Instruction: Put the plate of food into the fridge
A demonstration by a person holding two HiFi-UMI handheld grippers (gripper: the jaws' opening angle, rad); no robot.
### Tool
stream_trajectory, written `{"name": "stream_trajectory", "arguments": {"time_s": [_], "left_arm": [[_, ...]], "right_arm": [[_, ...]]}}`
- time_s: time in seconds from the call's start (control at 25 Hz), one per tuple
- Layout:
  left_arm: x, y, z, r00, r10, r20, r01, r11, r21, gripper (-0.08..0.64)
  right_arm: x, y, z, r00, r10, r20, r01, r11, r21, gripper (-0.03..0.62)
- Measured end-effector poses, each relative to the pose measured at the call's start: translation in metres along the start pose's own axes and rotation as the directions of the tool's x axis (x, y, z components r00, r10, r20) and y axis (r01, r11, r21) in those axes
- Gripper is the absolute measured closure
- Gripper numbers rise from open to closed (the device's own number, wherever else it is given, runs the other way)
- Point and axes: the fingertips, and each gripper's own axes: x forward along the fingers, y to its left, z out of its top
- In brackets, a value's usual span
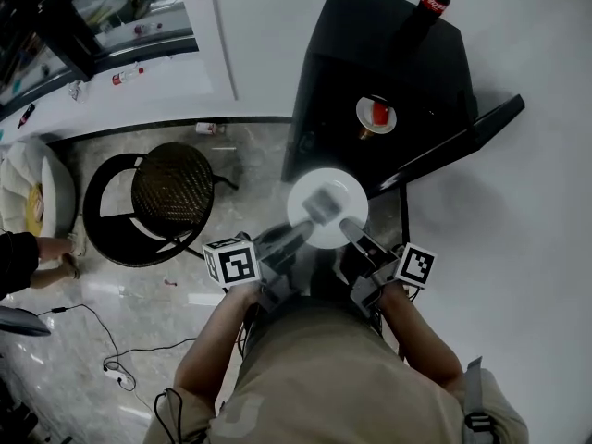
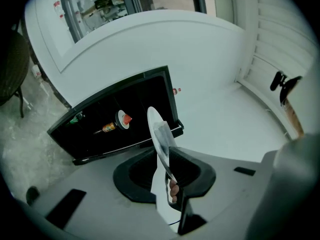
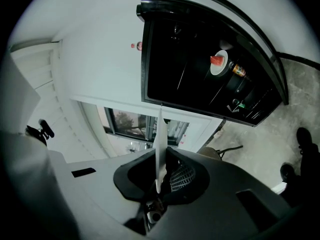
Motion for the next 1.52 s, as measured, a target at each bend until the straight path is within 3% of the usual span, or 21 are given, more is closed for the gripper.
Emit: {"name": "stream_trajectory", "arguments": {"time_s": [0.12,0.28,0.52,0.76,1.0,1.16,1.32,1.52], "left_arm": [[0.011,0.007,0.002,1.000,0.016,0.009,-0.016,0.997,-0.076,0.499],[0.014,0.010,-0.002,0.999,0.050,0.000,-0.049,0.992,-0.118,0.509],[0.054,0.034,-0.002,0.993,0.119,-0.005,-0.118,0.976,-0.181,0.526],[0.066,0.048,-0.005,0.988,0.155,0.022,-0.144,0.955,-0.258,0.537],[0.079,0.056,-0.002,0.978,0.204,0.036,-0.188,0.948,-0.257,0.538],[0.088,0.064,-0.003,0.970,0.236,0.050,-0.209,0.925,-0.316,0.541],[0.098,0.077,-0.001,0.960,0.271,0.074,-0.230,0.908,-0.350,0.543],[0.116,0.086,0.005,0.949,0.290,0.124,-0.224,0.897,-0.382,0.543]], "right_arm": [[0.001,-0.004,0.011,1.000,-0.014,-0.007,0.014,0.999,-0.038,0.552],[-0.002,-0.007,0.011,0.999,-0.049,-0.012,0.048,0.996,-0.072,0.553],[0.001,-0.034,0.047,0.995,-0.069,-0.068,0.061,0.992,-0.110,0.555],[0.004,-0.048,0.056,0.990,-0.089,-0.107,0.078,0.992,-0.101,0.557],[0.006,-0.069,0.068,0.985,-0.113,-0.131,0.107,0.993,-0.049,0.558],[0.010,-0.078,0.077,0.985,-0.096,-0.146,0.092,0.995,-0.035,0.558],[0.012,-0.092,0.086,0.978,-0.126,-0.163,0.126,0.992,-0.010,0.557],[0.020,-0.095,0.109,0.978,-0.072,-0.194,0.065,0.997,-0.041,0.557]]}}
